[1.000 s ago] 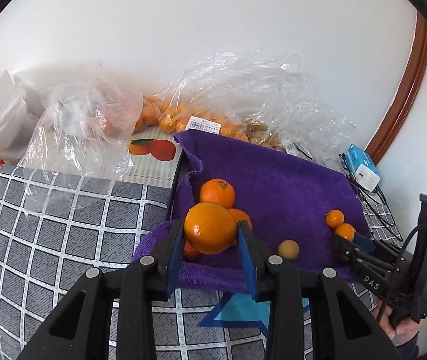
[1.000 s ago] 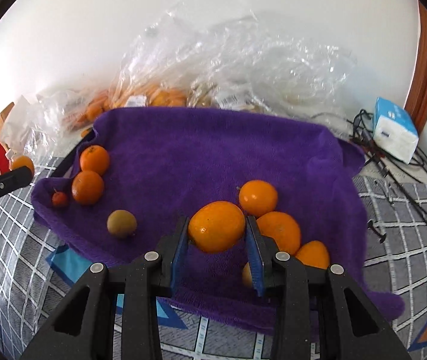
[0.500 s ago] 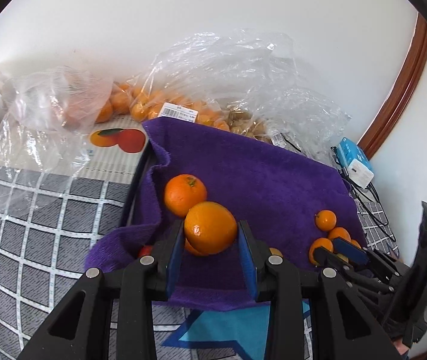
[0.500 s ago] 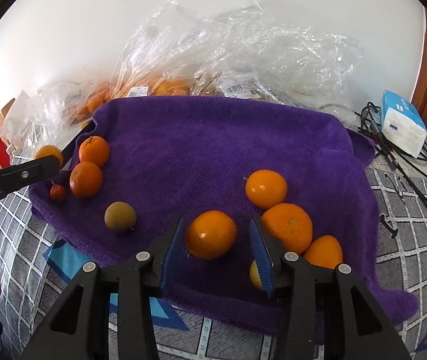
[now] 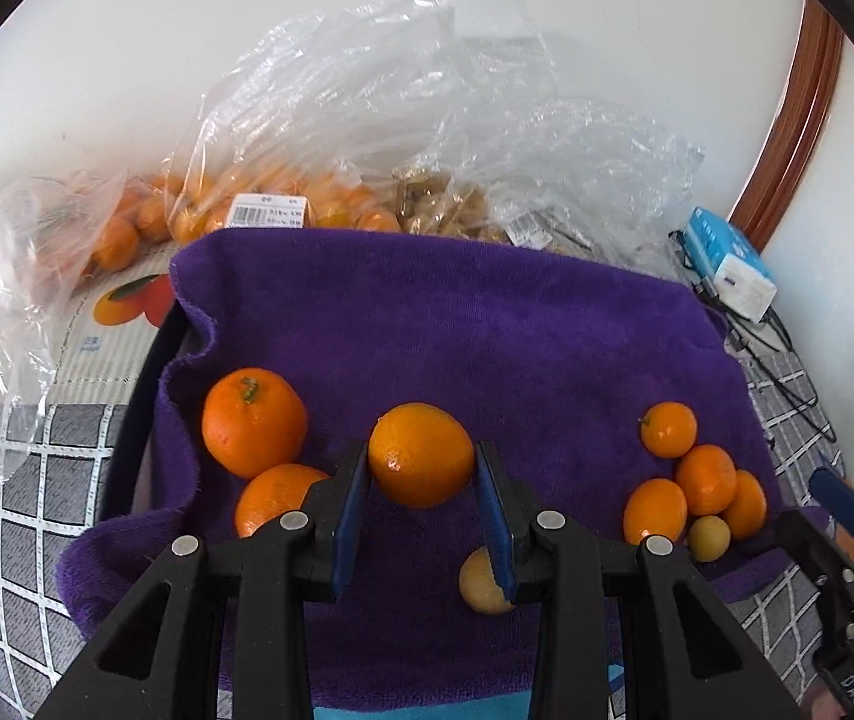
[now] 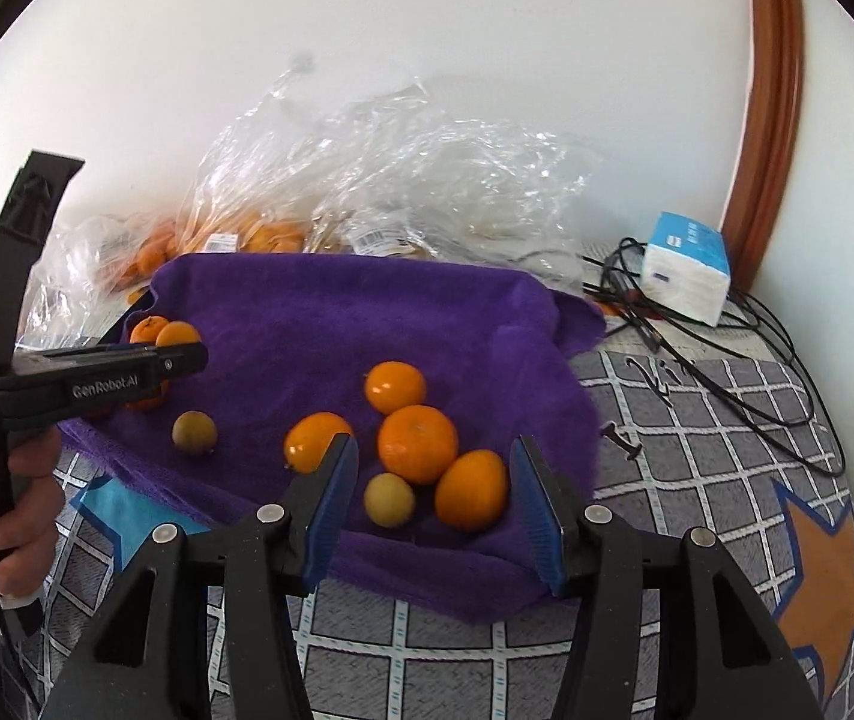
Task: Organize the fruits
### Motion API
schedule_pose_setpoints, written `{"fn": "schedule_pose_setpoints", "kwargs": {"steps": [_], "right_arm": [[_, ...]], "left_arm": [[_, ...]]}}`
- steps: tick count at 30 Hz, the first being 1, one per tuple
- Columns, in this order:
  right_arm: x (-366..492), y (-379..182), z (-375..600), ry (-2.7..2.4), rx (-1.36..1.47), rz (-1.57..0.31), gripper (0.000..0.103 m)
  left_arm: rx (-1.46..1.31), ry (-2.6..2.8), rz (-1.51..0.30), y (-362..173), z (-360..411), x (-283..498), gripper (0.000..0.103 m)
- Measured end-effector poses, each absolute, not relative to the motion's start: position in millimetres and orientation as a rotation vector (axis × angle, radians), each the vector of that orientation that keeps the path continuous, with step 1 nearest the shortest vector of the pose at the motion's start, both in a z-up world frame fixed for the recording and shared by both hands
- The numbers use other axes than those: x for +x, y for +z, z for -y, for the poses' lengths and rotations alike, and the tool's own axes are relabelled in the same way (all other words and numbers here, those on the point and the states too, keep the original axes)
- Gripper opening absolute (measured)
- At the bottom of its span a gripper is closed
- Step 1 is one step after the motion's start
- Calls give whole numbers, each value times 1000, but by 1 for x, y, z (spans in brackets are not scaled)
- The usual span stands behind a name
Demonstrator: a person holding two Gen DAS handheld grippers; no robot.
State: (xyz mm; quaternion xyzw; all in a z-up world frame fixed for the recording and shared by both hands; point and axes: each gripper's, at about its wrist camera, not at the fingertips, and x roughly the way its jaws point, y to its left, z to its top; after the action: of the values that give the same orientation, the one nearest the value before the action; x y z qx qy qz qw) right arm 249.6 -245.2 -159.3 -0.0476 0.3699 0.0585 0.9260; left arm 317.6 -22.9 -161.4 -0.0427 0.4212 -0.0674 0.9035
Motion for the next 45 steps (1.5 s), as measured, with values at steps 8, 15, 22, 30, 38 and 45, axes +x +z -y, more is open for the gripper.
{"fn": "schedule_pose_setpoints", "kwargs": {"steps": [8,15,22,30,38,45], "right_arm": [[249,-165,248,101,-78,-772,52],[231,-155,246,67,-82,-776,52],[195,-125,248,20,-50,-768,55],[140,-99,251,-2,-32,-759,55],[82,-72,252,-23,-57,-667,87],[47,-54,260,-14,-20,-638,100]], "left_arm": [[-18,-135,-882,-167,37,316,33],[-30,-135,-807,-136,28,290,51],[-72,-138,-744,-99,10,229,59],[-64,-84,-663,-74,-8,146,78],[-87,-49,-604,-53,-15,85,92],[-44,-23,-547,-38,-2,44,97]]}}
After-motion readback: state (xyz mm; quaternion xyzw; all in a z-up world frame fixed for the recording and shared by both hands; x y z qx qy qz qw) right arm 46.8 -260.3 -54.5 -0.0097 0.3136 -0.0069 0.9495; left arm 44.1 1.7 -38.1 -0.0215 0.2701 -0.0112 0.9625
